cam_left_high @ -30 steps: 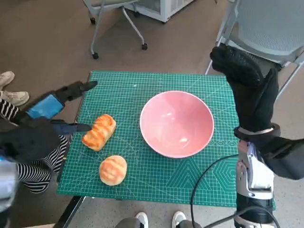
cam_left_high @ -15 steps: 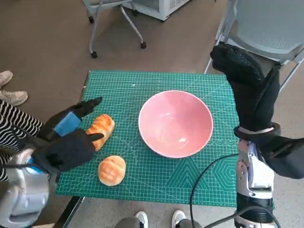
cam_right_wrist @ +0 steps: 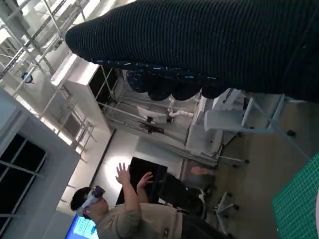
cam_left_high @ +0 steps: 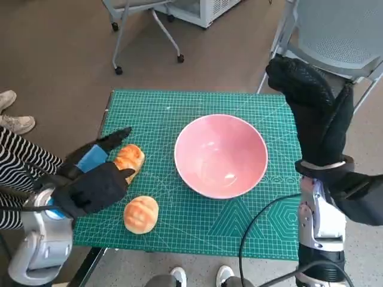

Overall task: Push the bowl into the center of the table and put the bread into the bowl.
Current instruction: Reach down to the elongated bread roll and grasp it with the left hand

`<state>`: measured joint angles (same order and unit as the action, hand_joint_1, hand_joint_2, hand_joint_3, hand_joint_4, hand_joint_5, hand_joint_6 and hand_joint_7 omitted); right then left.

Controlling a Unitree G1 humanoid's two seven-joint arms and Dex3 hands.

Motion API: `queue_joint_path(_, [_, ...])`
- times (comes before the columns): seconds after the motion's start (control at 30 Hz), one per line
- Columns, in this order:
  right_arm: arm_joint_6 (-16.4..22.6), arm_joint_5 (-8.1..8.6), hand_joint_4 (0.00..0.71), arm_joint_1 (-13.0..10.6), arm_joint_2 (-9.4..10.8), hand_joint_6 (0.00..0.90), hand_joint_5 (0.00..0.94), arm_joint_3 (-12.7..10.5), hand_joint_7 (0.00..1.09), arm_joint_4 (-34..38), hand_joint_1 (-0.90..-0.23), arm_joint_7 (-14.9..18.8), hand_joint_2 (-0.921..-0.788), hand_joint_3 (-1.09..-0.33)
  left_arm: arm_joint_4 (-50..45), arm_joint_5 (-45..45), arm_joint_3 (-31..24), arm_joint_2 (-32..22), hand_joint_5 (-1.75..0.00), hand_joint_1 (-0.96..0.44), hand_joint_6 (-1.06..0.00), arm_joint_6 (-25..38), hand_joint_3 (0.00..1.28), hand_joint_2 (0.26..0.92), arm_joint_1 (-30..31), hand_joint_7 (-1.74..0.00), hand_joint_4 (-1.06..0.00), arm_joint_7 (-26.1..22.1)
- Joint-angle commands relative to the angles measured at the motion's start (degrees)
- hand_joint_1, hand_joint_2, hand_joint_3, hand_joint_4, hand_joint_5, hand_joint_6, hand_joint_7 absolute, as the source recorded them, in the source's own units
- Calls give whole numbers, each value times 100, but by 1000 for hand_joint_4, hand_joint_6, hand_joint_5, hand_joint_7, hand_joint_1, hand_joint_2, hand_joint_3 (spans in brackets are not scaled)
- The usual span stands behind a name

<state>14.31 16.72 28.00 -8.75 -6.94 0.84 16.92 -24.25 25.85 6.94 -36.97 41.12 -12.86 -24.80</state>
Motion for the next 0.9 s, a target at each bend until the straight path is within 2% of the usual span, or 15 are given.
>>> queue_joint_path(0.03, [-80, 28, 214, -166, -35, 81, 2, -31, 592, -21, -668, 44, -921, -611, 304, 39, 88, 166, -10, -555, -280, -190, 288, 921, -83, 0, -271, 181])
queue_joint_path(0.63, [-154, -18, 209, -246, -87, 80, 0, -43, 574, -119, -672, 14, -921, -608, 1433, 538, 590, 584, -36, -508, -322, -319, 129, 921, -265, -17, -371, 795])
queue_joint_path(0.9, [-170, -26, 209, -288, -81, 83, 0, -38, 568, -161, -674, 13, -921, -608, 2103, 660, 665, 694, -77, -446, -371, -402, 56, 921, -449, -32, -481, 1009])
